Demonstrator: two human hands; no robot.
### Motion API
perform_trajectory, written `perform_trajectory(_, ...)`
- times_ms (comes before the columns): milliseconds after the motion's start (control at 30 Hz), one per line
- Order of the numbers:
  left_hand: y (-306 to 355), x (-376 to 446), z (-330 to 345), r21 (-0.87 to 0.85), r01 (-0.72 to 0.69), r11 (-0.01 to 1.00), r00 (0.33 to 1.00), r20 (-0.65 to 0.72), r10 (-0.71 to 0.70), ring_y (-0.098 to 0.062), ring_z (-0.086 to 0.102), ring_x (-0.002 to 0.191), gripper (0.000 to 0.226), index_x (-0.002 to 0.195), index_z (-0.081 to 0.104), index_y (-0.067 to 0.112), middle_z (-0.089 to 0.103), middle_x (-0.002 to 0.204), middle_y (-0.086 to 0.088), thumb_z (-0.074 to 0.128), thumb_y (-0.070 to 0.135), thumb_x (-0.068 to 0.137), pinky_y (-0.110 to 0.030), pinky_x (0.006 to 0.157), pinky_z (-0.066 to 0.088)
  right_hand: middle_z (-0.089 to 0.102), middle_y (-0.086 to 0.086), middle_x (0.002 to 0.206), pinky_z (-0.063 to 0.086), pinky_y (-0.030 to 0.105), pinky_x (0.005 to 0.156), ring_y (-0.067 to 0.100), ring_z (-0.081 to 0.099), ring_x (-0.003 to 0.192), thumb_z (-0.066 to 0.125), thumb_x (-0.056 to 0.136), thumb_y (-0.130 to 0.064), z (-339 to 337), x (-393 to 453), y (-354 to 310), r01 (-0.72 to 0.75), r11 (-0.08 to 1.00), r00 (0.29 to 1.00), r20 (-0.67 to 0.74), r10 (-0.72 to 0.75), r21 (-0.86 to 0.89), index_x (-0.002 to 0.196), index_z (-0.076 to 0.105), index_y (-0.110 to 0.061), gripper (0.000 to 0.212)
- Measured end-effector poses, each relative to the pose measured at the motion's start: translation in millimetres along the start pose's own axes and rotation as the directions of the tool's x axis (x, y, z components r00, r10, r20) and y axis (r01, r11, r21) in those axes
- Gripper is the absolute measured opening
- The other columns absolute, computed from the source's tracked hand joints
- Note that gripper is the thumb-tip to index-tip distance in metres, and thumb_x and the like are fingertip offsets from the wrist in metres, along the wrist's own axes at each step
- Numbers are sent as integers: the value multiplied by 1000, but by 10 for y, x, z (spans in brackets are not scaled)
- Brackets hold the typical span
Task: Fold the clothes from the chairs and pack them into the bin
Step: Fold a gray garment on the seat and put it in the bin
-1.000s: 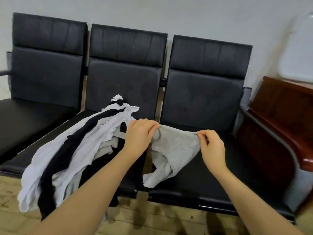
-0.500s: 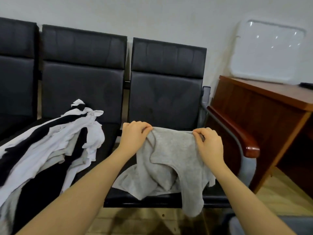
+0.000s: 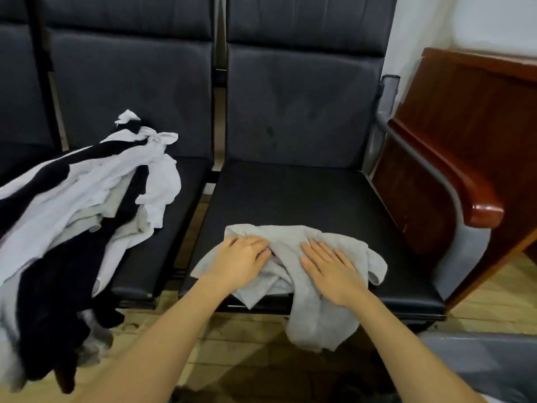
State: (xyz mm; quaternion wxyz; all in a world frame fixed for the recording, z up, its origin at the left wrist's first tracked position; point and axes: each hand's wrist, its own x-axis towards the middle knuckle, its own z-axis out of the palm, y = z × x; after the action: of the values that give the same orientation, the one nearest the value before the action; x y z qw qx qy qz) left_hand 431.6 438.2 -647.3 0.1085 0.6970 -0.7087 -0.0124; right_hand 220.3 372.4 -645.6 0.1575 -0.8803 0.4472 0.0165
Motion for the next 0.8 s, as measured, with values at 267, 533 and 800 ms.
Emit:
perform_trajectory(267, -46, 131, 86, -125, 58, 990, 991, -115, -72, -10, 30, 136, 45, 141, 38, 23, 39, 145, 7, 40, 38, 99, -30, 109, 13, 33, -14, 151, 7, 23, 115, 0, 21, 140, 27, 103, -37, -65, 365, 272, 28, 975, 976, -215, 21, 221, 141, 42, -34, 41)
perform_trajectory(533, 111, 314, 110, -40, -49, 998, 990, -137, 43, -11, 46, 118, 30, 121, 56, 27, 56, 126, 11, 36, 32, 100, -24, 90, 18, 56, -15, 84, 34, 27, 84, 8, 52, 85, 60, 85, -46, -69, 326, -86, 194, 956, 883, -465, -72, 219, 90, 65, -23, 24)
perform_trajectory(800, 43, 280, 121, -214, -5, 977, 980, -197, -38, -7, 55, 109, 28, 117, 60, 25, 64, 116, 11, 41, 34, 99, -19, 89, 17, 67, -6, 76, 48, 25, 76, 9, 61, 71, 60, 91, -20, -158, 223, -87, 189, 874, 858, -508, 75, 449, 85, 69, -15, 12)
